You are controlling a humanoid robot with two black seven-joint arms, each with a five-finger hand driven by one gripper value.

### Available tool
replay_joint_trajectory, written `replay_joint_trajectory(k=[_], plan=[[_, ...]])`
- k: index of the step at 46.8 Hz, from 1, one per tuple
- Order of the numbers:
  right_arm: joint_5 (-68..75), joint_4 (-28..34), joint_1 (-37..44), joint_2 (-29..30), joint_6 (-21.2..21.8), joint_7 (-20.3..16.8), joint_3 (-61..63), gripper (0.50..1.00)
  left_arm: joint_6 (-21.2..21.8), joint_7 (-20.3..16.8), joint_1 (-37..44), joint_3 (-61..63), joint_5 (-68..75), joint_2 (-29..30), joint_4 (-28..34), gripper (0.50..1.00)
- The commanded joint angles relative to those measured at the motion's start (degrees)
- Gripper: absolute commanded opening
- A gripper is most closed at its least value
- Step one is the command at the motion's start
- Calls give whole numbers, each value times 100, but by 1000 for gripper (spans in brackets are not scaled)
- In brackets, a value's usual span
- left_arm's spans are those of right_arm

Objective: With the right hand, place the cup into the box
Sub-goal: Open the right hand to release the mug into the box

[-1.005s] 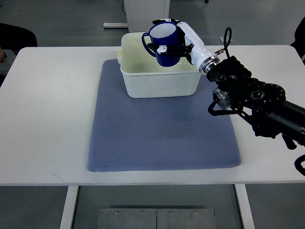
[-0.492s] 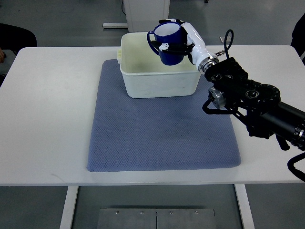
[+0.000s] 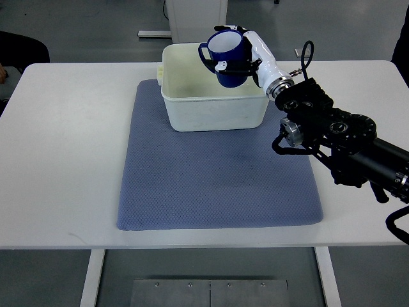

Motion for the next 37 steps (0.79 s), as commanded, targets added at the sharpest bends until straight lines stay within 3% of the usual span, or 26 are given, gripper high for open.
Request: replay_joint_trajectory(k=[1, 19, 37], plan=[[4, 1, 0, 0, 2, -2, -1, 987, 0, 0, 0, 0, 0, 0, 0, 1000], [4, 36, -71, -96, 2, 16, 8, 995, 0, 0, 0, 0, 0, 0, 0, 1000], [4, 238, -53, -931, 46, -37, 509, 998, 0, 0, 0, 0, 0, 0, 0, 1000]])
